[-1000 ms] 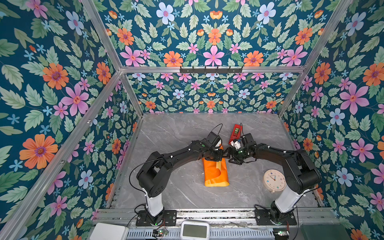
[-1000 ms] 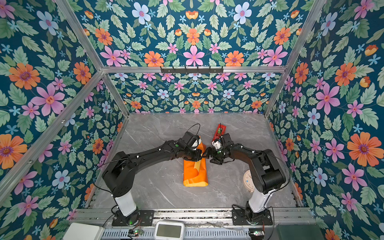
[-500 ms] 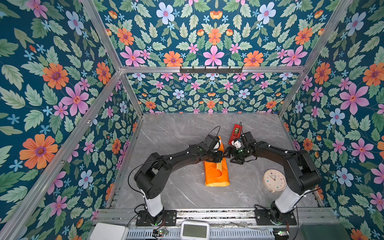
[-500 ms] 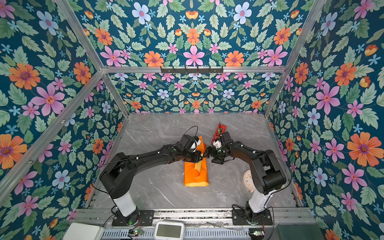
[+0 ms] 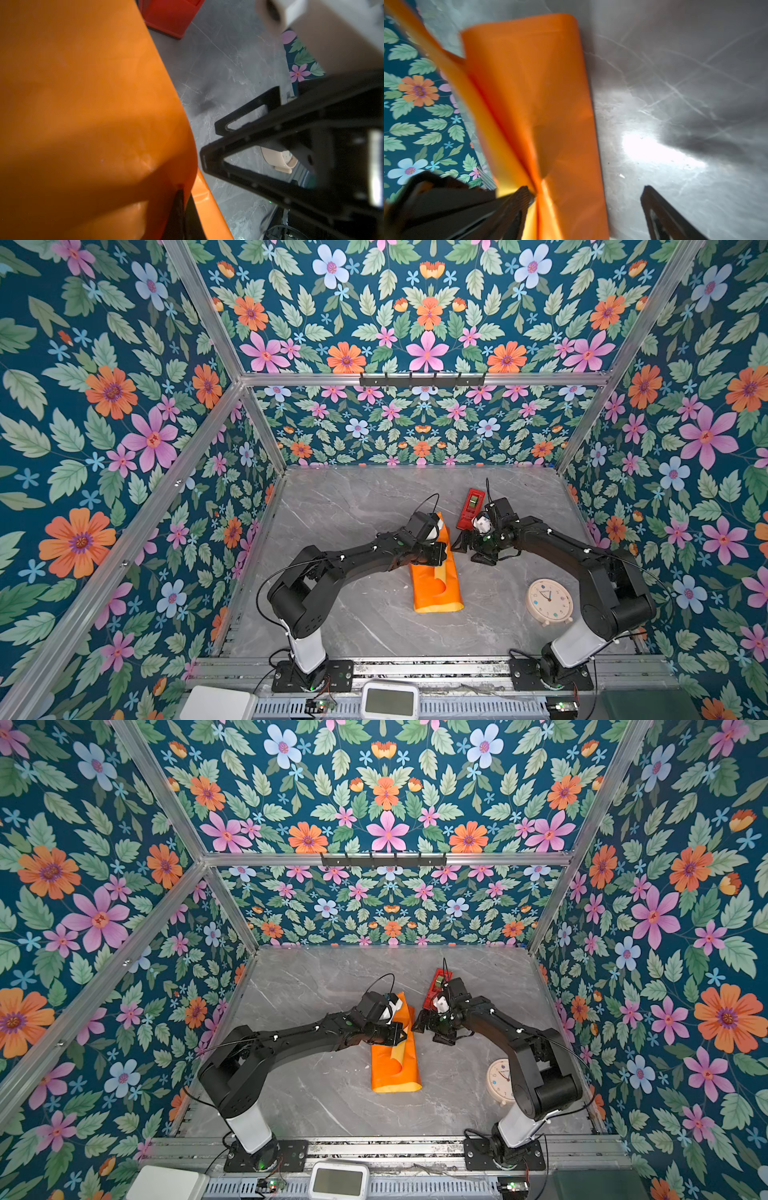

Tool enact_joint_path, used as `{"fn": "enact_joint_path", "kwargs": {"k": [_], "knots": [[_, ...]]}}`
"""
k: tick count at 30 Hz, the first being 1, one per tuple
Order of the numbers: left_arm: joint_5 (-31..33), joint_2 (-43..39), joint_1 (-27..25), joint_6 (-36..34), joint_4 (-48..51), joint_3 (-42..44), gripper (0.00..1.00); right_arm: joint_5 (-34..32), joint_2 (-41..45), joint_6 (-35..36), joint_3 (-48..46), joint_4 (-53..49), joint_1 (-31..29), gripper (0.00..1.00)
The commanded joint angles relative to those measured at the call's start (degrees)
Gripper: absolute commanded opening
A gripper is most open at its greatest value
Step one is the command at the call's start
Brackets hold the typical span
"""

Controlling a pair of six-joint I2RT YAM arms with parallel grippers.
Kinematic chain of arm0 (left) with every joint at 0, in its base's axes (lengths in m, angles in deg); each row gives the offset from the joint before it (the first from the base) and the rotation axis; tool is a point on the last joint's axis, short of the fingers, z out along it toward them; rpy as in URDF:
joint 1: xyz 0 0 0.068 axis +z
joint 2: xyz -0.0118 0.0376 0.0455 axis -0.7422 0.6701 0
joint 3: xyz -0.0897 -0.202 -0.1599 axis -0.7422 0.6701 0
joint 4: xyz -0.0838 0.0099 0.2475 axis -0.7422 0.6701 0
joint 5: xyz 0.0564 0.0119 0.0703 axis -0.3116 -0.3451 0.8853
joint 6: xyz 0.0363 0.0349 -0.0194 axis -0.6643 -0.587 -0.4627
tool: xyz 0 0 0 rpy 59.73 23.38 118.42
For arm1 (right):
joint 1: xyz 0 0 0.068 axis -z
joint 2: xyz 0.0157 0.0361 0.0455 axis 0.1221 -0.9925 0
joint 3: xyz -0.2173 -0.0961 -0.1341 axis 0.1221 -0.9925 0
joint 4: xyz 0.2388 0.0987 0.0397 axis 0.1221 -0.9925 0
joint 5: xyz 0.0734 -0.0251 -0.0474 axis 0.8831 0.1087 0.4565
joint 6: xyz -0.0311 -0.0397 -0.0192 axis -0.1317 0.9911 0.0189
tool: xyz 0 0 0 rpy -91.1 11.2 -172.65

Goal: Wrap the gift box in paper

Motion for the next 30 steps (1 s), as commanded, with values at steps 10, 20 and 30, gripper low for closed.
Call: {"fn": "enact_joint_path", "kwargs": {"k": [10,20,30], "knots": [[3.7,0.7,-0.1,-0.4,10.6,1.6,0.3,-2.0,0.5,1.0,2.6,-2.6,0.7,0.86],[3.5,0.7,0.0,-0.5,10.4,1.4,0.47,2.9,-4.1,-0.7,3.8,1.1,0.5,0.86],[3.6,0.8,0.0,-0.6,10.4,1.3,0.58,4.7,-7.2,-0.9,4.5,2.5,-0.6,0.86]]}}
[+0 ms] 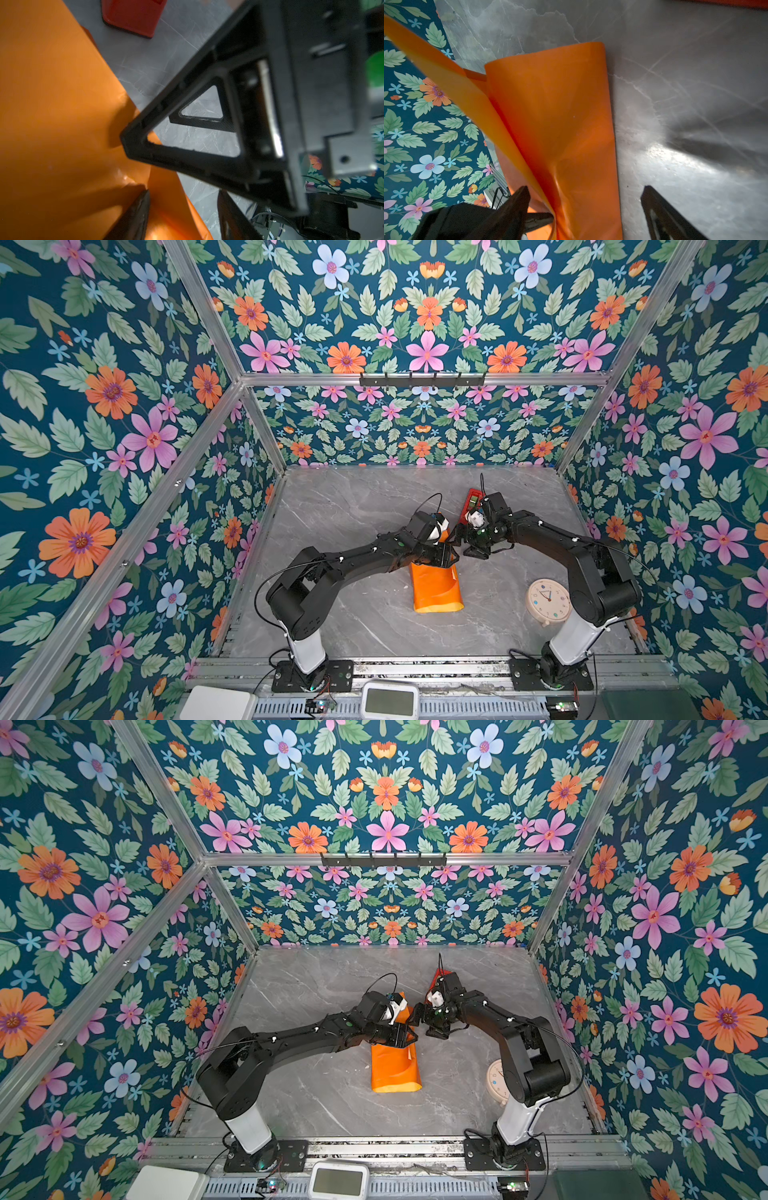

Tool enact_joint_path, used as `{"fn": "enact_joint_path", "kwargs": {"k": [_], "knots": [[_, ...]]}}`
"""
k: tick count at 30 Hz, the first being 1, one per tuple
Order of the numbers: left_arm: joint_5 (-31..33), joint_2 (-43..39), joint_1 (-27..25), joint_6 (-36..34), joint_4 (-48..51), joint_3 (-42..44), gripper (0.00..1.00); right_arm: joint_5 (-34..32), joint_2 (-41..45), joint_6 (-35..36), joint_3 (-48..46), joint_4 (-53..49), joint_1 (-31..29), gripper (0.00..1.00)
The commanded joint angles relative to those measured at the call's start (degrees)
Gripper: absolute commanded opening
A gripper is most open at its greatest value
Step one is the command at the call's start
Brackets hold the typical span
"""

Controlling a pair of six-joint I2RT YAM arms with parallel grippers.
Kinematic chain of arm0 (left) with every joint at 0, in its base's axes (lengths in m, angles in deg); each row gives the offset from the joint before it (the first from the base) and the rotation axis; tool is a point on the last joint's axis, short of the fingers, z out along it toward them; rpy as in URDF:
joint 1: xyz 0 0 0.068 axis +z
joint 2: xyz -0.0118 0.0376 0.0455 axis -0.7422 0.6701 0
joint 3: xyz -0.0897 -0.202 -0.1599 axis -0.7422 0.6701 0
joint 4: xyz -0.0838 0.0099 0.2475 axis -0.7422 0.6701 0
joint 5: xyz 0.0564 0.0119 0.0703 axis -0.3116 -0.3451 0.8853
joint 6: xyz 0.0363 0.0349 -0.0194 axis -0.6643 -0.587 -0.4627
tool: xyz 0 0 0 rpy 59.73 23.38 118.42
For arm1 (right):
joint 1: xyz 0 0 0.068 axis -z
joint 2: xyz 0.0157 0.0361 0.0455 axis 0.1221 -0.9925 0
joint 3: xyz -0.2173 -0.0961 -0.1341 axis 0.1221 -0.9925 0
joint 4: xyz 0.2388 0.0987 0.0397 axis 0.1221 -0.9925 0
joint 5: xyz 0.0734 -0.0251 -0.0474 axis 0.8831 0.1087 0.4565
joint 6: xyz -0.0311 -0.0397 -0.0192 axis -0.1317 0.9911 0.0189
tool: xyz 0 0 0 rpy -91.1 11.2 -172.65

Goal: Wrap the gift box in paper

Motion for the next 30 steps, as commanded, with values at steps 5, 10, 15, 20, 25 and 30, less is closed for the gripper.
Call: {"fn": "enact_joint_path", "kwargs": {"k": [5,10,15,20,25,30], "knots": [[7.8,1.2,0.3,-0.3,12.5,0.8,0.64,0.3,-0.6,0.9,-0.8,0.1,-0.2,0.86],[7.9,1.1,0.3,-0.3,12.4,0.5,0.68,-0.9,-0.5,1.5,-3.8,0.0,-0.2,0.86],[8.1,0.7,0.3,-0.2,12.2,-0.6,0.7,-2.4,0.1,1.6,-7.3,0.6,-0.2,0.85],[9.4,-1.3,0.3,0.5,11.5,-3.1,0.73,-3.3,0.9,1.0,-10.2,1.8,-0.2,0.85],[14.5,-7.0,0.5,0.6,11.2,-3.6,0.75,-3.1,1.1,0.5,-11.9,3.0,-0.2,0.84],[17.9,-14.6,5.6,2.8,11.4,4.0,0.77,-3.1,1.2,0.6,-12.0,3.2,-0.2,0.84]]}}
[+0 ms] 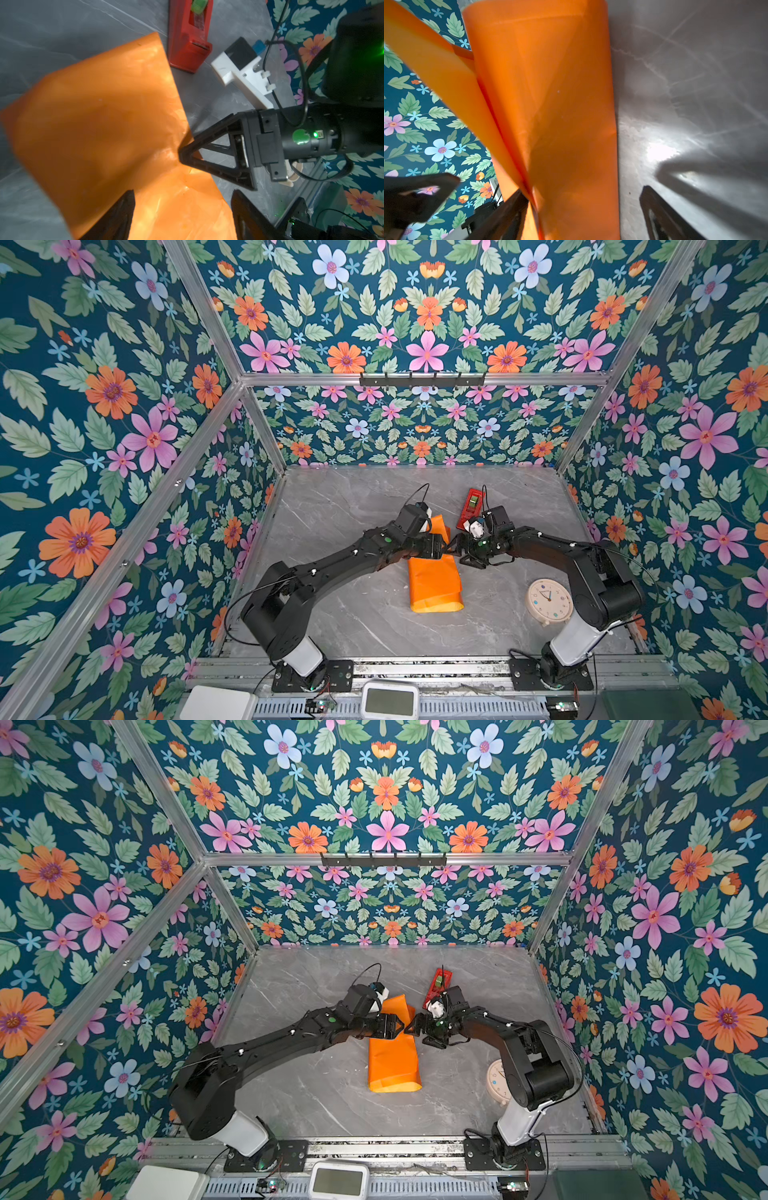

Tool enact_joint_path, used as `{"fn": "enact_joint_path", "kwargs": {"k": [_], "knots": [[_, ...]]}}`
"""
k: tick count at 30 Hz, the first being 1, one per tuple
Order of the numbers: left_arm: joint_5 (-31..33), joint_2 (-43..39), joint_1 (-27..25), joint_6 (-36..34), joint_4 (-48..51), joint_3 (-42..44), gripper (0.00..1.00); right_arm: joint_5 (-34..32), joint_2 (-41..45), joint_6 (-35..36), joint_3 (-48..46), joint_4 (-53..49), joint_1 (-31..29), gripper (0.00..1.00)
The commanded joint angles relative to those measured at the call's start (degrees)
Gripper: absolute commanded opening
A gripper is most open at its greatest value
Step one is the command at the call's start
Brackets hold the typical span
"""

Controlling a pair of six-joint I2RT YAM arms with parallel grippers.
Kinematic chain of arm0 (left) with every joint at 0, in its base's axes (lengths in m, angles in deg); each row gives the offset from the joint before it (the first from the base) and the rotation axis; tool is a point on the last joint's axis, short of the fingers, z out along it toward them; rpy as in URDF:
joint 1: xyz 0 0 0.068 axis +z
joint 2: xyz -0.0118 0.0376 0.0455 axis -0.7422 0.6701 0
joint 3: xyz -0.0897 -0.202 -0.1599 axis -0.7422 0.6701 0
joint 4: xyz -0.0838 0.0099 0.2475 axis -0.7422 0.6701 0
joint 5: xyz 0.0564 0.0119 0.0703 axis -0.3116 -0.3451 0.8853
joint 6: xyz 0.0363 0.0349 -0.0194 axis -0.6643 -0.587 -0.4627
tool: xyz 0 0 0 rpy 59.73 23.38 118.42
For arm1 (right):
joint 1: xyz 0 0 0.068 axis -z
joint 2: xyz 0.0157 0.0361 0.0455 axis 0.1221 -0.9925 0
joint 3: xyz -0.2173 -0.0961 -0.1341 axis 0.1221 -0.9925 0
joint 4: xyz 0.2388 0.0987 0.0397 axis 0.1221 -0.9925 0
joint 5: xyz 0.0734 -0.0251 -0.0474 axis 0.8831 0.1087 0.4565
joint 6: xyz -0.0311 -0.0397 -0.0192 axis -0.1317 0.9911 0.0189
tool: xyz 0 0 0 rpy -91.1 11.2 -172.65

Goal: Wrap the gift box in paper

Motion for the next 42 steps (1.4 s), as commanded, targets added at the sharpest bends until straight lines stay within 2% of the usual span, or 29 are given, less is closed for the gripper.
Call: {"fn": "enact_joint_path", "kwargs": {"k": [1,4,10,20,28,39,42], "knots": [[3.5,-3.4,4.3,2.2,1.8,4.9,0.77,-7.2,-0.6,0.8,-0.6,-9.0,-0.1,0.84],[-0.7,-5.1,8.1,3.1,-0.2,9.1,0.79,-7.4,-0.5,1.0,-0.6,-9.1,-0.1,0.84],[-8.5,0.0,8.4,2.7,-2.0,8.4,0.84,-7.5,-0.8,0.9,-0.5,-9.1,-0.2,0.84],[-8.1,5.2,8.4,-0.7,0.1,7.9,0.93,-7.6,0.0,1.2,-0.3,-9.8,-0.1,0.84],[-6.6,6.3,8.9,-5.0,4.7,8.9,0.93,-4.7,1.8,0.0,-0.4,-9.4,-0.3,0.85],[-7.7,8.3,9.3,-10.0,7.6,7.3,0.93,-6.7,2.6,0.8,0.2,-11.6,-0.5,0.85],[-7.8,9.3,9.3,-12.2,9.5,6.4,0.93,-7.0,5.1,0.8,1.5,-12.5,-0.5,0.86]]}}
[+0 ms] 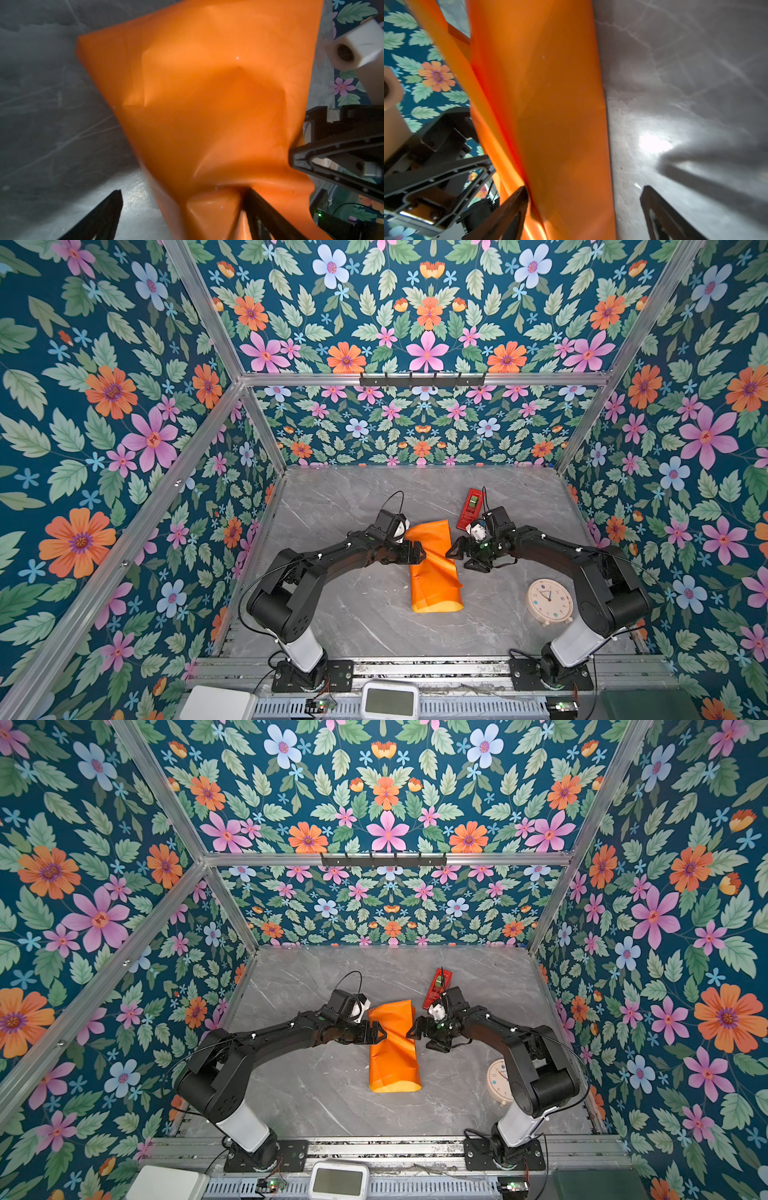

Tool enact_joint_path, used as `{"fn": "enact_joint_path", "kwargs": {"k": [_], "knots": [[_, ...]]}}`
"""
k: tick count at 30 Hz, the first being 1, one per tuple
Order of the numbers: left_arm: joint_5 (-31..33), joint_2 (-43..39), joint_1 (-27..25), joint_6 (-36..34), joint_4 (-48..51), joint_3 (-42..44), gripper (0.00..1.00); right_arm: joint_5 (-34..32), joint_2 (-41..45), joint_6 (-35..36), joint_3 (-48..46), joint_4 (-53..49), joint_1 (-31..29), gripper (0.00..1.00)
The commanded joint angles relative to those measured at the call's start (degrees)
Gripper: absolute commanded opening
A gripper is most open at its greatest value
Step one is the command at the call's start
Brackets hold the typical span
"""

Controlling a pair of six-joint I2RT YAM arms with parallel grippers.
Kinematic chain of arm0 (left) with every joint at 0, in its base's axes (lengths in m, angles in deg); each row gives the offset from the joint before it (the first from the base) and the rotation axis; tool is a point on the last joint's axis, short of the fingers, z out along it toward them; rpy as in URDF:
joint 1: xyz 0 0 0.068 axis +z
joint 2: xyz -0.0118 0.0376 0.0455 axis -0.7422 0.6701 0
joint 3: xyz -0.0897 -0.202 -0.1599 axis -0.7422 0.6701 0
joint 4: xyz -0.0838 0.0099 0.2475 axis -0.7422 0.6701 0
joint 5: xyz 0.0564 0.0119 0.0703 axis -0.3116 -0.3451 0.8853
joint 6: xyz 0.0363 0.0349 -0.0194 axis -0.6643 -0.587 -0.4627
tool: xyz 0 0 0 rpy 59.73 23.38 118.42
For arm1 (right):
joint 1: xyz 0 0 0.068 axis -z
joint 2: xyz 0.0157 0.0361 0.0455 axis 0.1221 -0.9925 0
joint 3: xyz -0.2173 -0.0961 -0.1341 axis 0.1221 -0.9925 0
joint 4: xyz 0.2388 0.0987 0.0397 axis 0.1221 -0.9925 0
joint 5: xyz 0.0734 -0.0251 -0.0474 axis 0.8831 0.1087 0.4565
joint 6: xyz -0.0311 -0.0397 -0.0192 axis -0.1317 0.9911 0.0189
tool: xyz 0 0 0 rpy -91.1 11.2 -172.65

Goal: Wrap the gift box in paper

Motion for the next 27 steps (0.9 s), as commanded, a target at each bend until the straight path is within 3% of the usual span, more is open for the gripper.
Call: {"fn": "enact_joint_path", "kwargs": {"k": [1,11,18,27], "knots": [[4.2,1.9,-0.1,-5.0,11.6,0.0,0.93,-3.0,0.9,0.6,1.1,-4.8,0.1,0.86],[5.3,2.5,-0.1,-7.2,12.8,0.0,0.92,-0.7,0.3,-1.9,4.9,-2.5,0.0,0.87],[5.8,2.6,-0.1,-7.5,13.1,-0.3,0.92,-1.1,-6.2,-1.9,9.9,-2.0,-0.9,0.87],[5.8,2.5,-0.1,-7.4,12.7,-0.7,0.92,-3.3,-5.3,-0.9,4.1,-1.8,-0.9,0.83]]}}
